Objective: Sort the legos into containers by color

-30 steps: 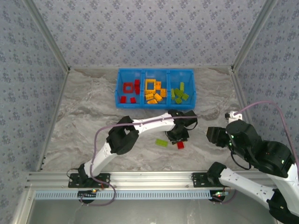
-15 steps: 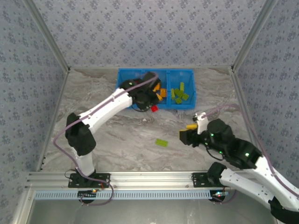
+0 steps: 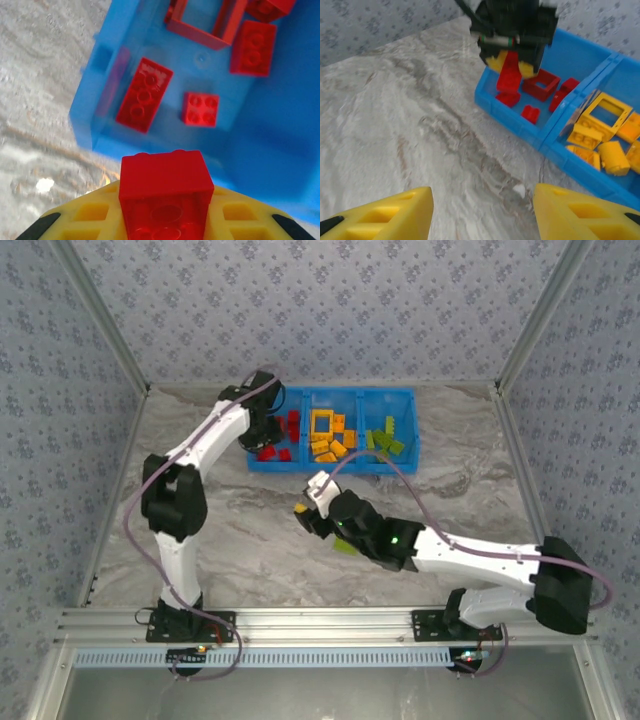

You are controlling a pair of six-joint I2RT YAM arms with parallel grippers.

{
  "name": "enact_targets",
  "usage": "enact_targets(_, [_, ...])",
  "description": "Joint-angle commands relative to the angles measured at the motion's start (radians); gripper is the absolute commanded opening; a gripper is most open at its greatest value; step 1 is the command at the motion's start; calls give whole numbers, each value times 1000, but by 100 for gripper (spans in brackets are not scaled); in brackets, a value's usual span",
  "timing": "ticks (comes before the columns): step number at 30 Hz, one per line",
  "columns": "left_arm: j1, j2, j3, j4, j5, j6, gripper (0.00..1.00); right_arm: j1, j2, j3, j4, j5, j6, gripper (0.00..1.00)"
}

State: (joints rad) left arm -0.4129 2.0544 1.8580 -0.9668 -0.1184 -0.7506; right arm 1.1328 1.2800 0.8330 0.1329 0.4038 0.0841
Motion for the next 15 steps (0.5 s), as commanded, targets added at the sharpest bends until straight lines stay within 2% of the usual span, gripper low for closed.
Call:
enact_targets(1, [5, 84, 101, -8, -14, 85, 21, 10, 61, 65, 111, 149, -16, 59])
enact_targets(7, [7, 216, 263, -57, -67, 106, 21, 13, 151, 122, 102, 196, 37, 59])
enact_targets(12, [8, 267, 290, -61, -68, 119, 24, 16, 177, 136, 90, 192, 78, 59])
enact_targets(14, [8, 273, 288, -69, -72, 121, 29, 19, 177, 141, 75, 193, 87, 59])
enact_targets(15, [8, 273, 285, -72, -74, 123, 35, 19, 176, 142, 64, 196, 92, 59])
